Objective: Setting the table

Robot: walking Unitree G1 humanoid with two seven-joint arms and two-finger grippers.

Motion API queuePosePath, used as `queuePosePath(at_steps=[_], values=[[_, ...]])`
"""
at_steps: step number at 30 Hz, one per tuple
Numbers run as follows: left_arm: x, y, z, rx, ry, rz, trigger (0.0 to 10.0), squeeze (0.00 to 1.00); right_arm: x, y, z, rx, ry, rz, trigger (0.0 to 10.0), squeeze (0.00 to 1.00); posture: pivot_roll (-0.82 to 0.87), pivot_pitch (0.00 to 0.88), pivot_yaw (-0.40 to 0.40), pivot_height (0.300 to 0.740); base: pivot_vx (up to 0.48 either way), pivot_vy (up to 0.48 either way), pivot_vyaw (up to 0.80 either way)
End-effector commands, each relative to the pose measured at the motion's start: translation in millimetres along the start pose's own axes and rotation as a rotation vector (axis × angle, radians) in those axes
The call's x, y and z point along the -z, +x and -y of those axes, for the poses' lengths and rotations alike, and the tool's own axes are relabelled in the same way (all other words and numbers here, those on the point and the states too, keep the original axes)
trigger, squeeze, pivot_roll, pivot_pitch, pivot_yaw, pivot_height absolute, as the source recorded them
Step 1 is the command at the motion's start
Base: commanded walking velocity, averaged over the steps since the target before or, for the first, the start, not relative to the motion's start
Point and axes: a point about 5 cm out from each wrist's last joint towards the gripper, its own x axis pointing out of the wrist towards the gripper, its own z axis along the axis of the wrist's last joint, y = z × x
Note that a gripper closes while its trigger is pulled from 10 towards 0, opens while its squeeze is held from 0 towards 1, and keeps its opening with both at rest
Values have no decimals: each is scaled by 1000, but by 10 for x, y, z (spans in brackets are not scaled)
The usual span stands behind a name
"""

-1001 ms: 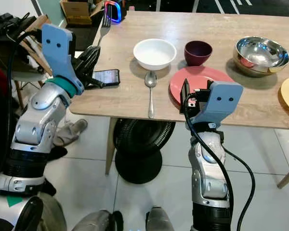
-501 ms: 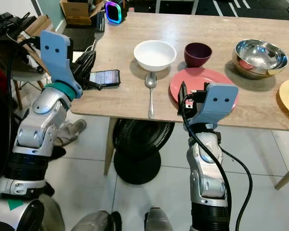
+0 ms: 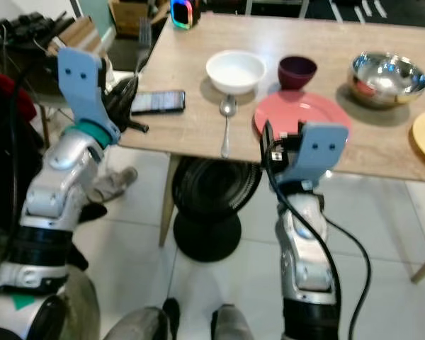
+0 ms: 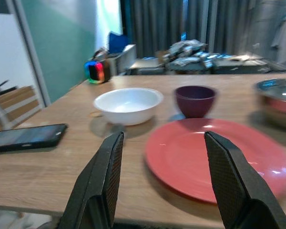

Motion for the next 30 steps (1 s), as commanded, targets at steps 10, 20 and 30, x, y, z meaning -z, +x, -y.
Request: queuePosePath(at_steps=[10,20,30], values=[[11,8,-26,-6,16,-2,10000,0,42,-19,-12,3,9,-9,10000,0,-97,0,99,740,-323,0,0],[12,14,-16,-1,15,-3,10000,0,43,-24,3,13,8,-8,10000,0,-101,0,105,740,-326,0,0],[19,31,14,12,12,-4,10000,0,51,-38,28,30,9,-9,10000,0,-108,0,111,740,-326,0,0]])
